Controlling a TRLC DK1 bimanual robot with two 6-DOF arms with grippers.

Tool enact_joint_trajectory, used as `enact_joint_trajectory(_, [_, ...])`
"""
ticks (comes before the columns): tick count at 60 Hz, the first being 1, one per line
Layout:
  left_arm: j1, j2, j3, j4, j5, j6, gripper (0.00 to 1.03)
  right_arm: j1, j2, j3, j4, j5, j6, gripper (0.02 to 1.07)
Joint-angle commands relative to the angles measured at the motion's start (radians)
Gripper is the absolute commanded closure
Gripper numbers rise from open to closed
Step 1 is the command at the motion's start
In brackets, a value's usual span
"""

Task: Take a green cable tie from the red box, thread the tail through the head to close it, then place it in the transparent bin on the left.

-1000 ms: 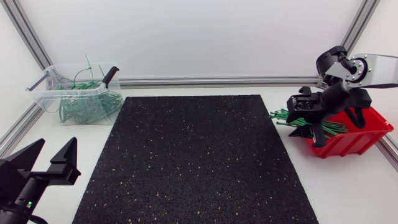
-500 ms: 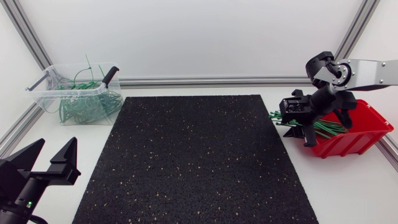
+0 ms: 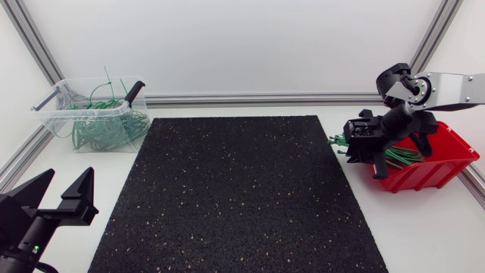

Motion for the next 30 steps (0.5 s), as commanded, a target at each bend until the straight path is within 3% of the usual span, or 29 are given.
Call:
enact_joint_trajectory(1, [-0.003, -0.007, -0.04, -0.014, -0.004, -0.015, 0.04, -0.009, -0.015, 0.012, -0.01, -0.004, -0.008, 0.83])
enact_joint_trajectory(9, [-0.003, -0.007, -0.04, -0.014, -0.004, -0.015, 0.04, -0.012, -0.019, 0.017, -0.022, -0.007, -0.014, 0.9])
enact_joint_trajectory(30, [-0.003, -0.007, -0.04, -0.014, -0.004, -0.015, 0.04, -0.038, -0.042, 0.028, -0.051, -0.009, -0.026, 0.94])
